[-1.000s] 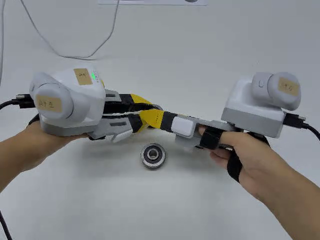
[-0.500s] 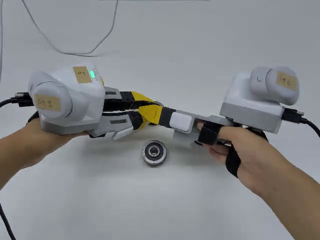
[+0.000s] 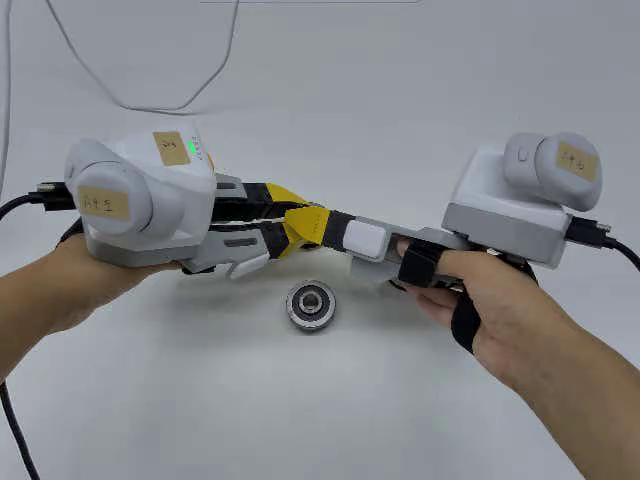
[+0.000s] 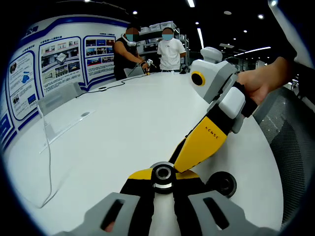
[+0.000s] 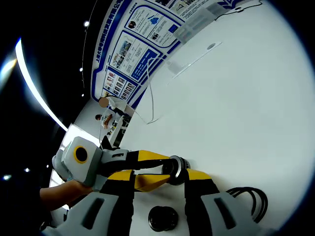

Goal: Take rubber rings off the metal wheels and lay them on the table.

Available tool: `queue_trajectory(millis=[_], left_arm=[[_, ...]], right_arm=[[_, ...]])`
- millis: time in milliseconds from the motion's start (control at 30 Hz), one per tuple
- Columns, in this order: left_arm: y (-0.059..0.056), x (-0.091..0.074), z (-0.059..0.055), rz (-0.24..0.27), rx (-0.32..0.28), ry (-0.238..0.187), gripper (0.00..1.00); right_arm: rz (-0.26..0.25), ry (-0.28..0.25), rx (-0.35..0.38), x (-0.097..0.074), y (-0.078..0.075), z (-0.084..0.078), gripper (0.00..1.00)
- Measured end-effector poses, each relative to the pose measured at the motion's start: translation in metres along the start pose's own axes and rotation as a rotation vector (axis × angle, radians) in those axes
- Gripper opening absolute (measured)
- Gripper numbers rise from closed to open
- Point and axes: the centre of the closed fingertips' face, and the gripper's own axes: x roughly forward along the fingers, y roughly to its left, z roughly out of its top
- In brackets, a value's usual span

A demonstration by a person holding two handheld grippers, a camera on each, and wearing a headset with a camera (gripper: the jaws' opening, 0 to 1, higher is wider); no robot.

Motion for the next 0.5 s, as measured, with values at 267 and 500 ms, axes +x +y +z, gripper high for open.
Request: queue_trajectory(millis=[267, 500], left_arm=[[0.0001, 0.0002, -0.0005, -0.002, 0.006, 0.001, 0.13], [0.0004, 0.0002, -0.0009, -0.002, 0.009, 0.001, 0.13]], right_arm=[[0.0, -0.011, 0.021, -0.005, -0.0033, 0.002, 0.34], [-0.023, -0.008, 0.013, -0.0051, -0.008, 0.0011, 0.27]])
